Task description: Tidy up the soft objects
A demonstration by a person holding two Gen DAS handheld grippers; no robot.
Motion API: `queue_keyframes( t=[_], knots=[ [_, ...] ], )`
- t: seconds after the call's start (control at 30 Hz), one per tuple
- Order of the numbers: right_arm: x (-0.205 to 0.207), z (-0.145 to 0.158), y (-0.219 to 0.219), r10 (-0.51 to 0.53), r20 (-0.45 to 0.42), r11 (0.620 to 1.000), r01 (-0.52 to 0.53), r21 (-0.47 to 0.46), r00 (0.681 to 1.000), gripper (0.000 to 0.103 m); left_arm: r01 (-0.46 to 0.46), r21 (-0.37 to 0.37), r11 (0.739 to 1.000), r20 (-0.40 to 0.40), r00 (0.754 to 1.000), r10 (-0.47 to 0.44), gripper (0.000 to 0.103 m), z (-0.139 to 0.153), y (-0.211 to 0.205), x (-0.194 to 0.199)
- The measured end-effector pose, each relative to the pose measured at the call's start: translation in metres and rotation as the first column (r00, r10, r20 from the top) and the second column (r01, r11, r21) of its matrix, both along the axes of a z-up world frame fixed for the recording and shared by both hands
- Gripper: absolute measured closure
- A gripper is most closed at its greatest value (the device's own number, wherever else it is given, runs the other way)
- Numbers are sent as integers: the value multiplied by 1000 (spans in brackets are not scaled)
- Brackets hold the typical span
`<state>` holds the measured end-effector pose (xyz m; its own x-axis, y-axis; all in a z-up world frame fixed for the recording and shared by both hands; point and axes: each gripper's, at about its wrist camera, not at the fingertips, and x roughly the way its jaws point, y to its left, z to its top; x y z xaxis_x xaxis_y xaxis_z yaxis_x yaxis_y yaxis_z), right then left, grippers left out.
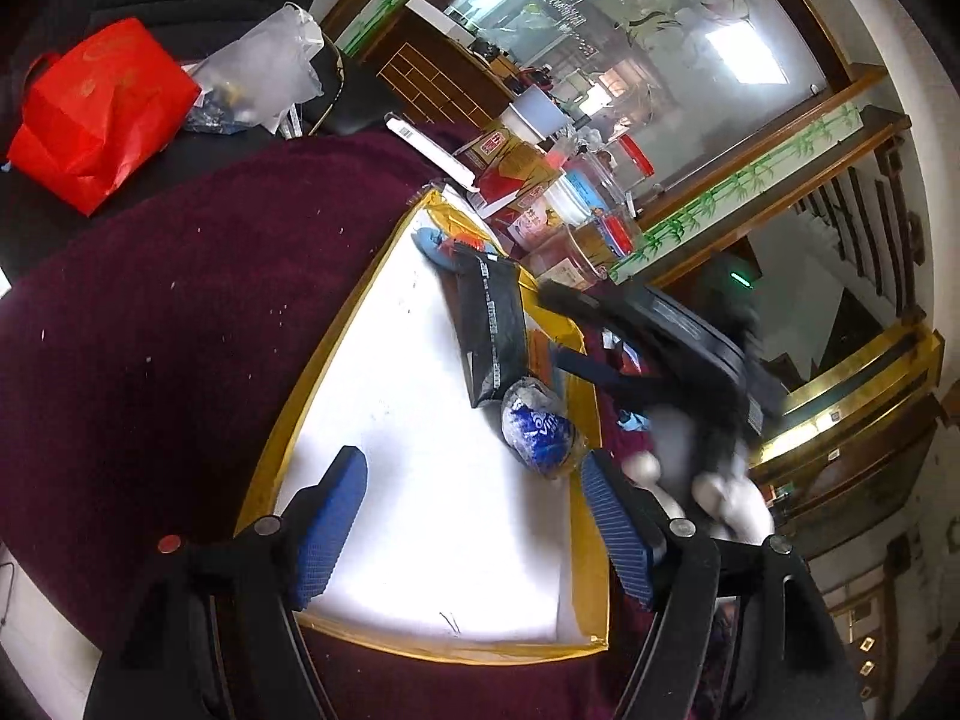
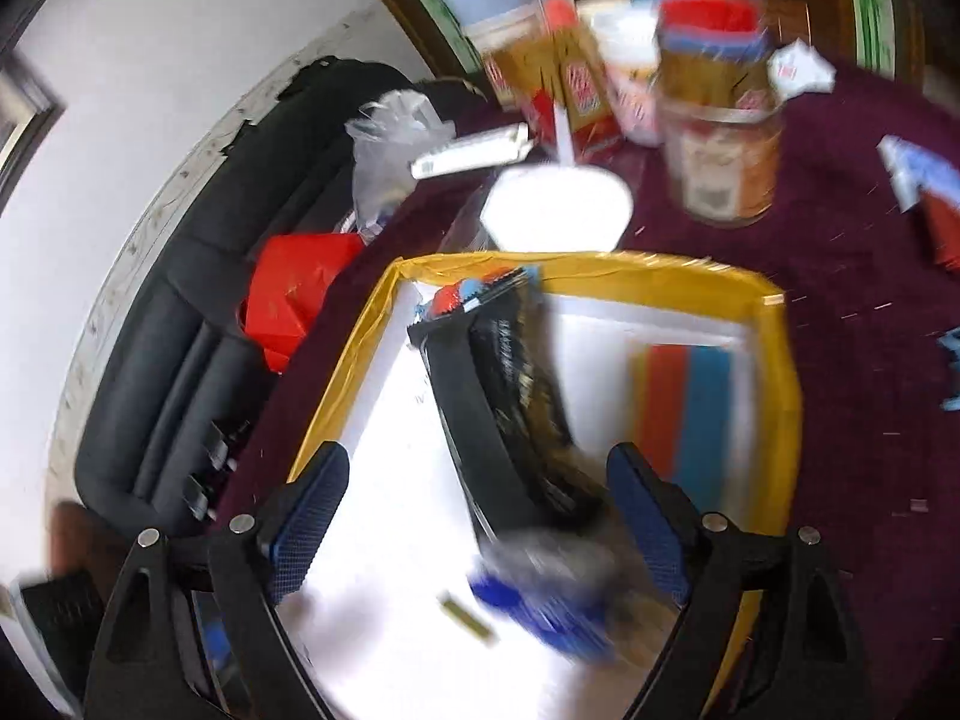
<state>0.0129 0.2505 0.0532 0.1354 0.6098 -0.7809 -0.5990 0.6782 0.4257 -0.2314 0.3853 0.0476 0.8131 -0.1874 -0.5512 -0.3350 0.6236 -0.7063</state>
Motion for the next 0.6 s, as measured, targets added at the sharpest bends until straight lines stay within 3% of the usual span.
queue_keyframes(
  t=[0.13, 0.23, 0.4, 0.5, 0.6],
  knots=[
    [5, -30, 37, 71, -140, 997, -75, -28, 988, 15, 19, -9, 1000, -14, 1000, -19, 26, -6, -2, -2],
    [-18, -19, 48, 216, -106, 976, -218, 0, 971, 15, 20, -16, 1000, -22, 1000, -20, 26, -13, 2, -3],
    [-28, 11, 13, 187, -6, 982, -187, -35, 982, 15, 16, -31, 999, 10, 1000, -16, 26, -15, 8, -8],
    [-39, 8, -7, 247, -81, 967, -251, -41, 966, 15, 12, -1, 1000, 21, 1000, -12, 26, -11, 7, -11],
    [-63, -10, -14, 352, -180, 924, -372, -91, 918, 15, -3, 28, 1000, 30, 1000, 2, 26, -7, 7, -15]
  ],
)
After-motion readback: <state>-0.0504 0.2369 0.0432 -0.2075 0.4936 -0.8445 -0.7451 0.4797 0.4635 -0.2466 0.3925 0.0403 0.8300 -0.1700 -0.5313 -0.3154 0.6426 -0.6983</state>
